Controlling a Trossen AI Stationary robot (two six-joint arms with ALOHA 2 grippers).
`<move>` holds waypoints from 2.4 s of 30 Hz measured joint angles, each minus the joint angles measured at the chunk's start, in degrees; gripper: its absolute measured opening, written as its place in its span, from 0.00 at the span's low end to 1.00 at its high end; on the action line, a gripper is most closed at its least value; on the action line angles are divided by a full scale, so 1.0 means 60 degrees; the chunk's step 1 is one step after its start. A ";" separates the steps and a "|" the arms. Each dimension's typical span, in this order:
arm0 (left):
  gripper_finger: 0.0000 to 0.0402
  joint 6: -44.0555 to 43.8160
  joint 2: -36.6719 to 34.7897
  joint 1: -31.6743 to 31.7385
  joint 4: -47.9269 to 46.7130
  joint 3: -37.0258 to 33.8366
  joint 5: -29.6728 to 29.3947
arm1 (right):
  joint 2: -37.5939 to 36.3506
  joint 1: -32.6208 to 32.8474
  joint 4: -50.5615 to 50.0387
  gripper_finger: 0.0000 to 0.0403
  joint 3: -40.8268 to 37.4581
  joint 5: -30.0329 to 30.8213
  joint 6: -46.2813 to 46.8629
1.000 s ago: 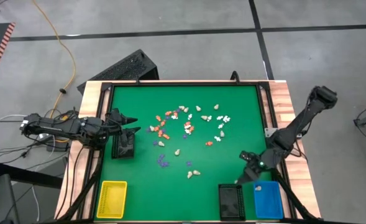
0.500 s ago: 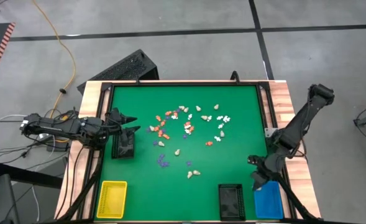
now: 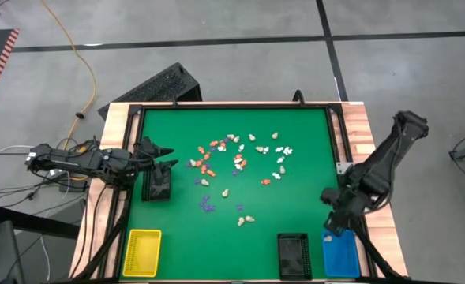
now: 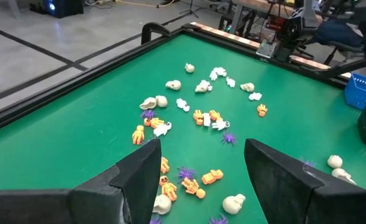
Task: Sort Halloween decoration
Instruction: Put the white skull toy into the blue basket
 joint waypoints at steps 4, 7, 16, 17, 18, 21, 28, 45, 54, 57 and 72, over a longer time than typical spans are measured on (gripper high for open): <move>0.55 0.0000 0.0004 0.0002 0.0000 0.0000 0.0004 | 0.0751 0.0260 0.0417 0.19 0.0073 -0.0309 -0.0368; 0.55 0.0000 0.0004 0.0002 0.0000 0.0000 0.0007 | 0.1094 0.0614 0.0582 0.19 0.0074 -0.0329 -0.0096; 0.55 0.0000 0.0001 0.0002 0.0000 0.0000 0.0011 | 0.1834 0.2115 0.0936 0.20 0.0076 -0.0290 0.1536; 0.55 0.0000 0.0002 0.0002 0.0000 0.0000 0.0011 | 0.1869 0.2238 0.0949 0.21 0.0076 -0.0198 0.1713; 0.55 0.0000 0.0003 0.0000 0.0000 0.0000 0.0011 | 0.1898 0.2350 0.0967 0.22 0.0076 -0.0041 0.1867; 0.55 0.0000 0.0001 0.0002 0.0002 0.0000 0.0011 | 0.1919 0.2499 0.0957 0.26 0.0076 0.0117 0.2175; 0.55 0.0000 0.0001 0.0002 0.0007 0.0000 0.0010 | 0.1927 0.2396 0.0787 0.37 0.0076 0.0154 0.2225; 0.55 0.0073 0.0004 0.0002 0.0007 0.0000 0.0005 | 0.1780 0.0974 0.1060 0.47 0.0073 0.3236 0.0461; 0.55 0.0065 0.0004 0.0002 0.0011 0.0000 -0.0007 | 0.1723 -0.2031 0.1208 0.46 0.0073 0.6722 -0.4494; 0.55 0.0029 0.0004 0.0002 0.0011 0.0000 -0.0011 | 0.1723 -0.2749 0.0623 0.46 0.0073 0.8139 -0.4306; 0.55 -0.0036 0.0004 0.0002 0.0011 0.0000 -0.0022 | 0.1720 -0.4490 0.2144 0.46 -0.1834 0.9496 -0.3093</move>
